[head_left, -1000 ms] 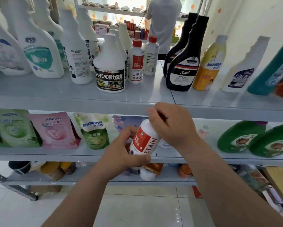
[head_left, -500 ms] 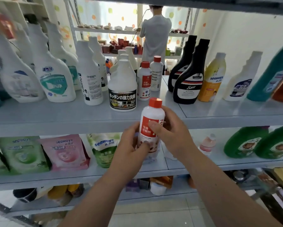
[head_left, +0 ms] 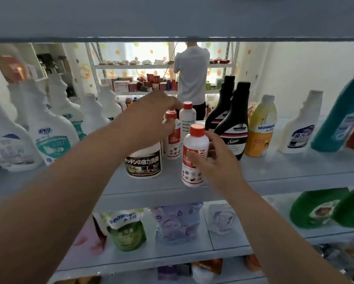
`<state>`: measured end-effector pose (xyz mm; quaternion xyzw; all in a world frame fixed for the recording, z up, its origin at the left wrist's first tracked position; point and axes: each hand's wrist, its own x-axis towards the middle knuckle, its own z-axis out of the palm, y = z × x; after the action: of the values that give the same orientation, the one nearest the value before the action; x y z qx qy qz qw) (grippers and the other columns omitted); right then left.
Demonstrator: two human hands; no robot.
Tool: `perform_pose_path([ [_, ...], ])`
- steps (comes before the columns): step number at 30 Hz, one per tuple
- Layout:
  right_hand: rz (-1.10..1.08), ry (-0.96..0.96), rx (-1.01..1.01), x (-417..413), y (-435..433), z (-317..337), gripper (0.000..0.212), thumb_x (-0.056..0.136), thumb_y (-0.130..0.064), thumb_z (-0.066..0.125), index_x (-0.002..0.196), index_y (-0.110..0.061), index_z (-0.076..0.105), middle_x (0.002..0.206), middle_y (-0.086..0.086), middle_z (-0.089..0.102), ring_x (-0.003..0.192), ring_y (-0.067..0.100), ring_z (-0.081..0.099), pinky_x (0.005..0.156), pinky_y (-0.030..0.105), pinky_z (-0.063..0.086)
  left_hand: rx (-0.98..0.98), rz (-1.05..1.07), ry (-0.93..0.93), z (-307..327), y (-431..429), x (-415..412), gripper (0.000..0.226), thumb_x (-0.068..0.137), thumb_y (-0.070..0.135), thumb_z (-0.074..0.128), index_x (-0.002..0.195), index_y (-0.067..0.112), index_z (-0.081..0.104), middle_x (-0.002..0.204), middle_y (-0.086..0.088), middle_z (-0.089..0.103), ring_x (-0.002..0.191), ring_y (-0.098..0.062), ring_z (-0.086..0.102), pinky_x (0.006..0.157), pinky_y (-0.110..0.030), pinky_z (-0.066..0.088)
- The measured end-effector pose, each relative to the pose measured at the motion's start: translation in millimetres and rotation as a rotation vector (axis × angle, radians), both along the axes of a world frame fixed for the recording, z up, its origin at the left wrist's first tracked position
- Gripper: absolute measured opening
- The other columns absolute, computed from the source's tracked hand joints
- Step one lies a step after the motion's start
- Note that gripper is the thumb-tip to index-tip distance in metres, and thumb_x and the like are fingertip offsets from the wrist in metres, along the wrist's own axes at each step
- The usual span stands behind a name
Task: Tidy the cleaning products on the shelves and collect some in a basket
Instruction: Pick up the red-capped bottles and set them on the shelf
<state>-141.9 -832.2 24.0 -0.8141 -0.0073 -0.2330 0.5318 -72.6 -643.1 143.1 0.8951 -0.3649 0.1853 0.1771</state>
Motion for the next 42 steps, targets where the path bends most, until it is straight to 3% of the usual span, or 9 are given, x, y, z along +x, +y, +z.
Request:
perform_pose_path([
  [3, 0.004, 0.018, -0.036, 17.0, -11.3, -2.6, 0.055, 0.074, -0.069, 0.07, 0.121, -0.066, 0.041, 0.106, -0.047, 0.058, 0.102, -0.025, 0.054, 0.078, 0.015, 0.046, 0.327, 0.066, 0.033, 20.0, -32.0, 40.7, 0.052, 0.097, 0.022, 0.064, 0.147, 0.033, 0.05, 0.144, -0.004, 0.051, 0.122, -0.021, 0.053, 0.095, -0.03, 0.044],
  [10, 0.037, 0.012, -0.094, 41.6, -28.5, -6.3, 0.054, 0.08, -0.065, 0.07, 0.127, -0.057, 0.044, 0.112, -0.035, 0.061, 0.107, -0.017, 0.057, 0.081, 0.012, 0.044, 0.706, 0.121, 0.027, 20.4, -73.9, 93.1, 0.041, 0.095, 0.016, 0.069, 0.135, 0.021, 0.063, 0.126, 0.001, 0.065, 0.099, -0.011, 0.054, 0.081, -0.025, 0.04],
  [13, 0.031, 0.001, -0.139, 48.4, -34.9, -10.5, 0.057, 0.085, -0.059, 0.072, 0.134, -0.047, 0.045, 0.121, -0.024, 0.061, 0.108, -0.006, 0.058, 0.085, 0.017, 0.046, 0.666, 0.099, 0.051, 21.7, -82.9, 103.9, 0.036, 0.092, 0.021, 0.074, 0.127, 0.022, 0.068, 0.117, 0.005, 0.067, 0.1, -0.012, 0.06, 0.081, -0.024, 0.043],
  [17, 0.034, -0.008, -0.164, 56.1, -37.8, -11.9, 0.057, 0.085, -0.061, 0.07, 0.134, -0.044, 0.045, 0.115, -0.026, 0.058, 0.102, -0.012, 0.056, 0.081, 0.014, 0.045, 0.573, 0.076, 0.104, 21.4, -93.5, 111.7, 0.035, 0.093, 0.026, 0.074, 0.127, 0.022, 0.069, 0.116, 0.006, 0.068, 0.097, -0.01, 0.057, 0.069, -0.018, 0.036],
  [21, 0.011, -0.035, -0.203, 61.2, -37.2, -11.6, 0.064, 0.083, -0.065, 0.064, 0.138, -0.039, 0.046, 0.118, -0.022, 0.061, 0.099, -0.004, 0.059, 0.083, 0.017, 0.048, 0.518, 0.059, 0.145, 23.8, -104.9, 114.0, 0.035, 0.095, 0.026, 0.071, 0.13, 0.023, 0.067, 0.12, 0.006, 0.068, 0.102, -0.012, 0.059, 0.079, -0.021, 0.037],
  [27, 0.013, -0.039, -0.239, 65.0, -38.4, -13.1, 0.066, 0.088, -0.064, 0.066, 0.143, -0.037, 0.043, 0.125, -0.013, 0.063, 0.11, 0.006, 0.061, 0.094, 0.034, 0.057, 0.142, 0.08, 0.528, 37.9, -105.3, 127.7, 0.014, 0.097, 0.02, 0.07, 0.111, 0.021, 0.069, 0.105, -0.003, 0.073, 0.087, -0.018, 0.076, 0.075, -0.028, 0.064],
  [33, 0.01, -0.051, -0.254, 66.1, -39.4, -14.5, 0.069, 0.086, -0.069, 0.062, 0.144, -0.038, 0.042, 0.127, -0.015, 0.063, 0.109, 0.002, 0.06, 0.092, 0.029, 0.057, 0.14, 0.225, 0.362, 34.9, -117.7, 147.3, 0.036, 0.101, 0.028, 0.064, 0.135, 0.016, 0.061, 0.115, -0.004, 0.067, 0.072, -0.013, 0.07, 0.048, -0.016, 0.053],
  [36, 0.01, -0.058, -0.252, 66.0, -39.0, -15.3, 0.068, 0.087, -0.068, 0.063, 0.144, -0.037, 0.043, 0.127, -0.014, 0.063, 0.111, 0.004, 0.062, 0.093, 0.034, 0.058, 0.307, 0.292, 0.494, 33.8, -135.6, 144.3, 0.039, 0.104, 0.028, 0.06, 0.141, 0.017, 0.058, 0.106, -0.007, 0.067, 0.076, -0.018, 0.07, 0.058, -0.021, 0.057],
  [42, -0.008, -0.069, -0.272, 65.9, -37.4, -14.9, 0.065, 0.088, -0.066, 0.062, 0.143, -0.036, 0.043, 0.125, -0.011, 0.062, 0.111, 0.008, 0.062, 0.092, 0.037, 0.058, 0.444, 0.352, 0.378, 33.4, -143.2, 135.5, 0.035, 0.102, 0.029, 0.063, 0.128, 0.006, 0.067, 0.114, -0.011, 0.075, 0.099, -0.023, 0.074, 0.098, -0.035, 0.057],
])
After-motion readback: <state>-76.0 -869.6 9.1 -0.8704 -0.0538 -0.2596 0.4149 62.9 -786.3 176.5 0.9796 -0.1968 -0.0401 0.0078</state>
